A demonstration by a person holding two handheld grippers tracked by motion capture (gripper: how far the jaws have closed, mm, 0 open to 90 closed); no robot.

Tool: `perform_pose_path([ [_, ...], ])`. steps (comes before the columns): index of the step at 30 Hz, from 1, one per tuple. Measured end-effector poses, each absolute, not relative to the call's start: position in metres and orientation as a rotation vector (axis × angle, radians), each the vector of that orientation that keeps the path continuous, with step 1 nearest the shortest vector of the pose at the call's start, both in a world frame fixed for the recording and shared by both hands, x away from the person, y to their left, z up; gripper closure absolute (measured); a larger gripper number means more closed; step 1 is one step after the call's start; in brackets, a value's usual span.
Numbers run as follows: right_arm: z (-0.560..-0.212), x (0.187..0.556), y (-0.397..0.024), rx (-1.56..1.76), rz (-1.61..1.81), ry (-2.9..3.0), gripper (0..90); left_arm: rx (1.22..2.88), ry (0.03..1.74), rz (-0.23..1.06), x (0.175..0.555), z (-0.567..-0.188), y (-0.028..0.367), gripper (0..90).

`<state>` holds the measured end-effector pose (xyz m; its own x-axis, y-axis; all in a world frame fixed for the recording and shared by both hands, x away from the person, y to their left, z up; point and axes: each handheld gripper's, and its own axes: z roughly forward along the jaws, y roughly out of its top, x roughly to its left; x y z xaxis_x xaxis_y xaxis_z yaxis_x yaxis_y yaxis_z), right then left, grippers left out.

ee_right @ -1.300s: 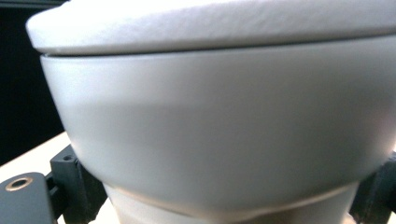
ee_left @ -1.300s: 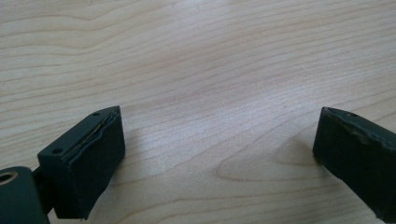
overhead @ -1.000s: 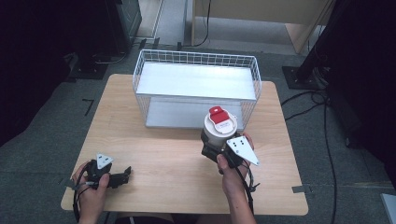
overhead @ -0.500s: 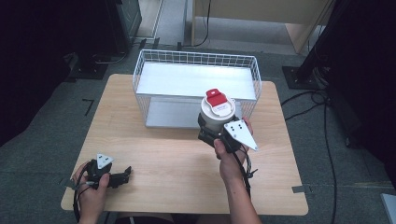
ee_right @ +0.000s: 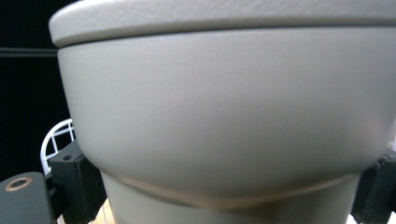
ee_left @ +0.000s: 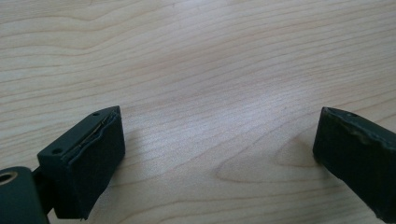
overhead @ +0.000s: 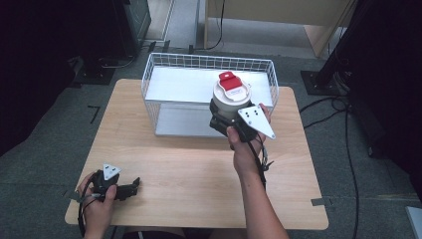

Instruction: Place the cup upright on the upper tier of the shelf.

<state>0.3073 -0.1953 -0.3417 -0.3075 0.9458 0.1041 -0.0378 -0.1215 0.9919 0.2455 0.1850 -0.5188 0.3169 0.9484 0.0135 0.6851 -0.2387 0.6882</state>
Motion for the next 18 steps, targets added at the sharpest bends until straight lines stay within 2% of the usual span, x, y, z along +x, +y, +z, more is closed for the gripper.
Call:
perform_pose_path([
  [18, -0.315, 0.362, -0.181, 1.088, 1.524, 1.313, 7.6, 2.01, 1.434, 0.59, 0.246, -0.519, 0.185, 2.7],
])
